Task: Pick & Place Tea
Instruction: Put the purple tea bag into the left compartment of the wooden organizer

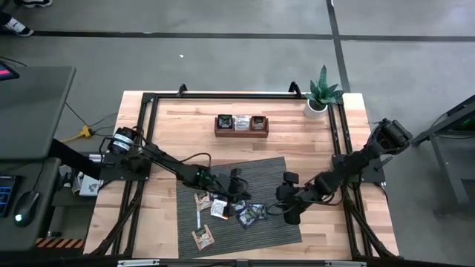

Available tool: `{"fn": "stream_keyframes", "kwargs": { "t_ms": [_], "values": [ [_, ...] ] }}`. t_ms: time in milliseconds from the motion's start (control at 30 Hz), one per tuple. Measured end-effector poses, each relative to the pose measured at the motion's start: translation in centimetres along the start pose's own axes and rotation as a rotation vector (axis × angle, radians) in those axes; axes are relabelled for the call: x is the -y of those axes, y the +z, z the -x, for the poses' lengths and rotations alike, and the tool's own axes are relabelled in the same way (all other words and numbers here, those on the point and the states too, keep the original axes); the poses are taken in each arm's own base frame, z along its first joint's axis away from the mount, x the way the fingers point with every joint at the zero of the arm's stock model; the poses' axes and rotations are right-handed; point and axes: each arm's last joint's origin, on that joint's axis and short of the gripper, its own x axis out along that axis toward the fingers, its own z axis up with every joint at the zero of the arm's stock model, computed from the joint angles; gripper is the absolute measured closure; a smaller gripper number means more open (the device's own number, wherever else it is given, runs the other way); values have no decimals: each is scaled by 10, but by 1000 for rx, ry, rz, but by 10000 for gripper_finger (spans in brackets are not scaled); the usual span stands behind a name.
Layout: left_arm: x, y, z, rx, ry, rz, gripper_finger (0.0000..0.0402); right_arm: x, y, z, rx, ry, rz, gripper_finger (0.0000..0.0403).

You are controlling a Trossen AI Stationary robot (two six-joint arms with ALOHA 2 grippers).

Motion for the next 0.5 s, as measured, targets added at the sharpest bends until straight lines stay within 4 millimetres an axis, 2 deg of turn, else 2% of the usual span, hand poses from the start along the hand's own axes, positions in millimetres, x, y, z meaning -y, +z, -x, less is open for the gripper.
{"fn": "stream_keyframes", "kwargs": {
  "t_ms": [100, 500],
  "values": [
    [2, 1, -1, -5, -52, 1, 396, -1, 0, 0, 0, 2, 1, 199],
    [9, 1, 0, -1, -72, -4, 401, -3, 4, 0, 47, 12, -23, 199]
  ]
}}
